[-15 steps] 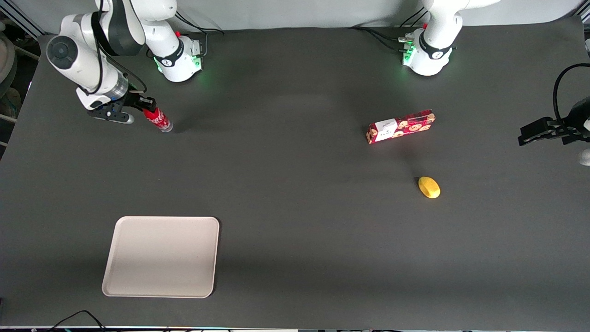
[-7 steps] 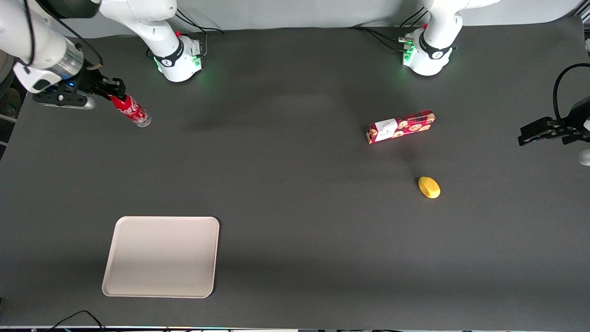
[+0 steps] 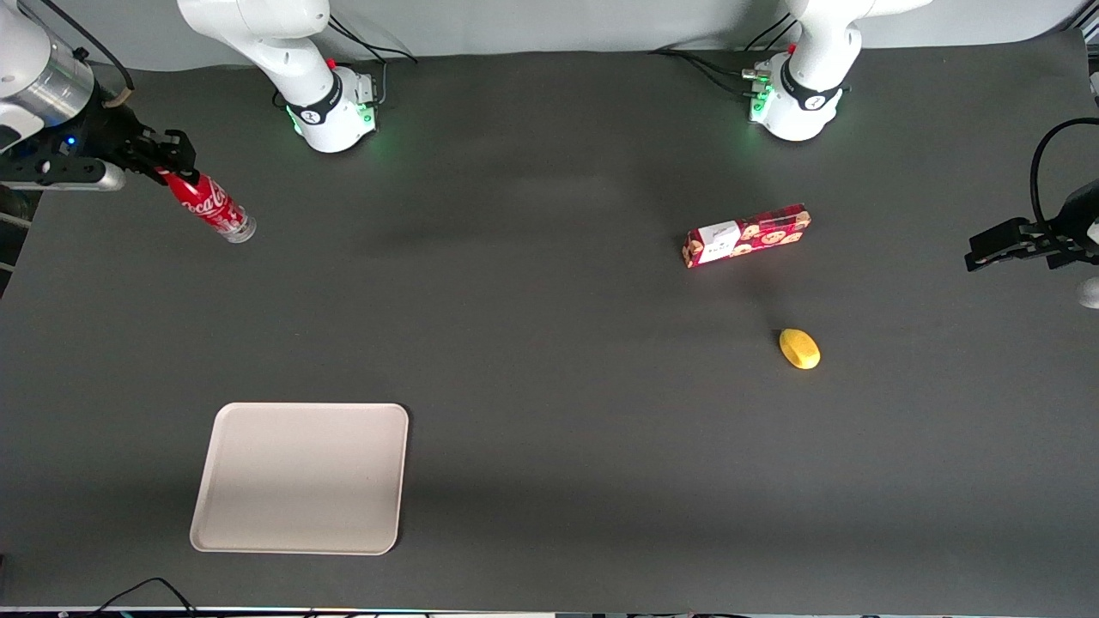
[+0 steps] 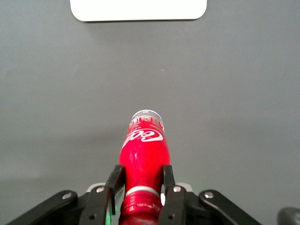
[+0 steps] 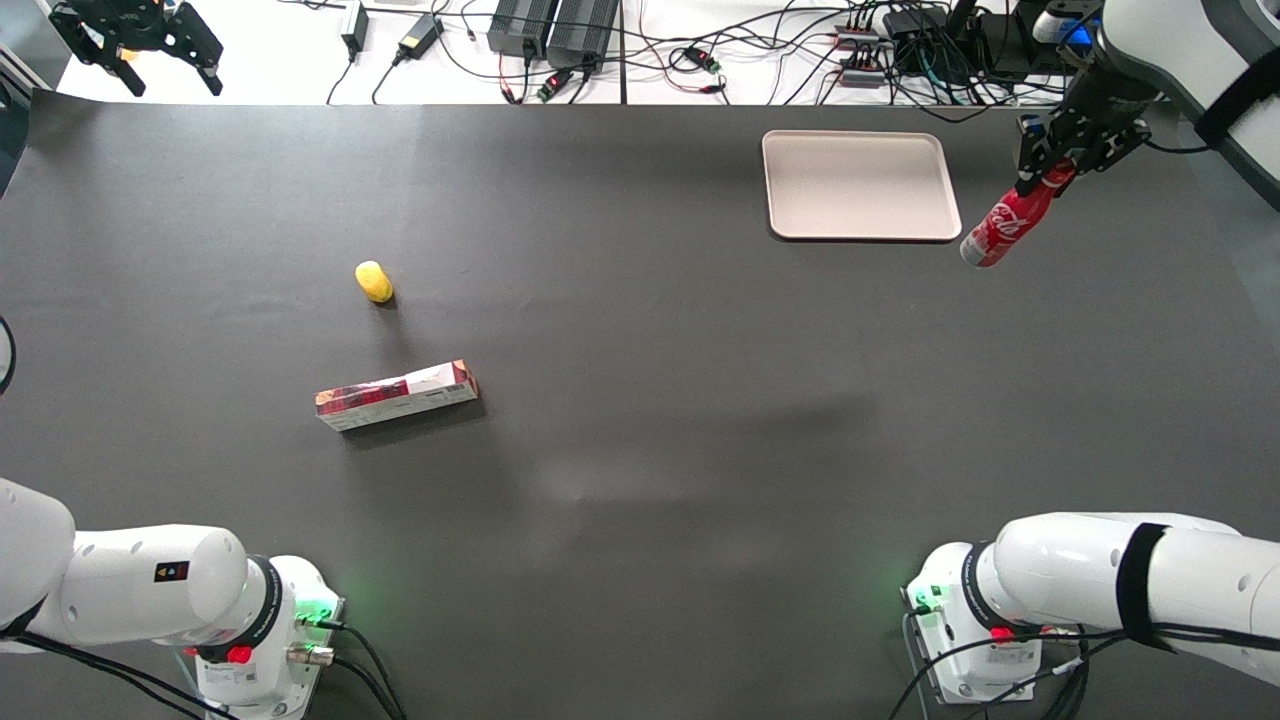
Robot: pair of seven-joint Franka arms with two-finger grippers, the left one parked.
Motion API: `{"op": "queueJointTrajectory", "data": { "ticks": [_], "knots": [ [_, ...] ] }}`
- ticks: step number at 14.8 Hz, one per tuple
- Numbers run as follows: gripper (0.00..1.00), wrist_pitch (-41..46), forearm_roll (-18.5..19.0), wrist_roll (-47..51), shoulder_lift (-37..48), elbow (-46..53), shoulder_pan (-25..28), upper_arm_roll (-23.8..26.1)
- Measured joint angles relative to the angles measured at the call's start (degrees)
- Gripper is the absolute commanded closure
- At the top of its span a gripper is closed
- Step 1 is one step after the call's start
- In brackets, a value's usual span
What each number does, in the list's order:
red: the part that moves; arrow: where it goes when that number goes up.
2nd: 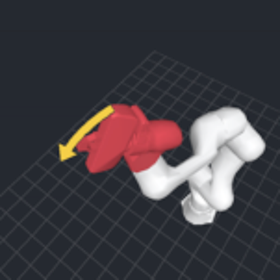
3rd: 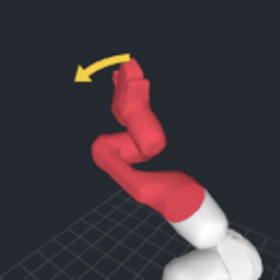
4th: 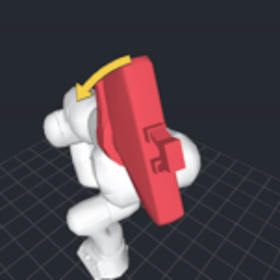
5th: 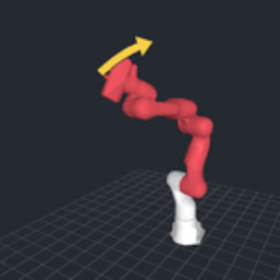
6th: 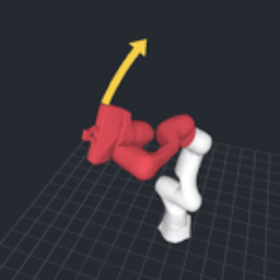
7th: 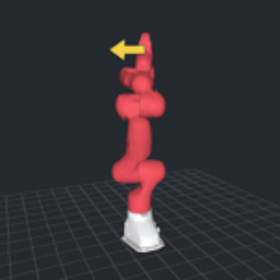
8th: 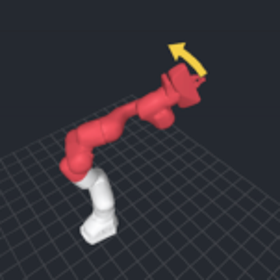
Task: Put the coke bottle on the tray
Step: 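Lift the held bottle and carry it toward the white tray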
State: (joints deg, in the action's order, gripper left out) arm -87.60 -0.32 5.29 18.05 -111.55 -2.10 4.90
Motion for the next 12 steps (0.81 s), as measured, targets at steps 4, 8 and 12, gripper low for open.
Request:
{"op": "queueJointTrajectory", "data": {
  "ticks": [4, 8, 12],
  "knots": [
    [1.0, -3.9, 1.5, -7.1, -9.7, 7.0, 0.0, -2.3],
    [1.0, -7.6, 1.5, -14.8, -23.1, 17.5, -0.3, -6.6],
    [1.0, -14.6, 1.5, -19.2, -35.6, 23.3, -0.3, -8.6]
  ]
}}
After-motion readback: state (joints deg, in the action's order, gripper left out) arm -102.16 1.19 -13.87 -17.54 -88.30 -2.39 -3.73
